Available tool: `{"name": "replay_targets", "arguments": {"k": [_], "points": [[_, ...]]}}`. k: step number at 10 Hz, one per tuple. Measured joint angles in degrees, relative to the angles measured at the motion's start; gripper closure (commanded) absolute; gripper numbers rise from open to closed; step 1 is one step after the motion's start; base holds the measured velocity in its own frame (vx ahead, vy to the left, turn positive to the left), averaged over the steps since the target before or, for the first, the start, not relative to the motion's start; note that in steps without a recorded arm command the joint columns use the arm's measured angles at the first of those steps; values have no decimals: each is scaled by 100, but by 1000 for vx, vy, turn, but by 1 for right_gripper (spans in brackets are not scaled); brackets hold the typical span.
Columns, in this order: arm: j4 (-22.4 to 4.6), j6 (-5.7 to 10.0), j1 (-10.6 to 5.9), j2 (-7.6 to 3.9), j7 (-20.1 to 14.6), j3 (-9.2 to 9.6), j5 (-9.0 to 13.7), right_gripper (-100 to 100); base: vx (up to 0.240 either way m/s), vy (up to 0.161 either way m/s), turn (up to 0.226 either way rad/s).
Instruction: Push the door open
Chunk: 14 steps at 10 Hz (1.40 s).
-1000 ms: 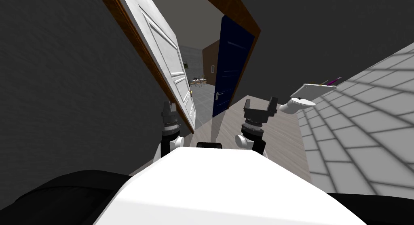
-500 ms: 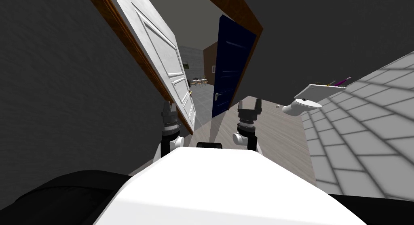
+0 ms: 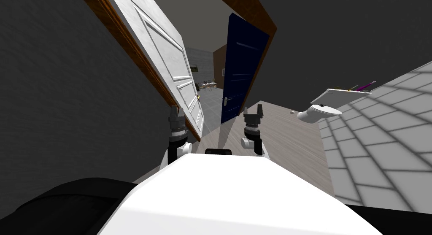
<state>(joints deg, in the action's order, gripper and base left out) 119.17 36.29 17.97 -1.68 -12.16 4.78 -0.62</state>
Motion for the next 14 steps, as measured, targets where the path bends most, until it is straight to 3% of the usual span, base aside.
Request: {"name": "replay_targets", "arguments": {"k": [2,4,7,9,13,14], "points": [[-310,9,-136,-78,-87,20,-69,-100,87,-104,47],[-623,-61,-374,-166,-203,-6,-127,-100,77,-86,42],[-1024,-44,-555,-206,-277,49,-230,-100,67,-65,39],[-1406,-60,-808,-264,-369,58,-312,-100,79,-89,55],[-1897,-114,-1056,-312,-481,110,-437,-100,53,-62,37],[-2079,-124,-1188,-354,-524,89,-455,-100,65,-88,54]]}}
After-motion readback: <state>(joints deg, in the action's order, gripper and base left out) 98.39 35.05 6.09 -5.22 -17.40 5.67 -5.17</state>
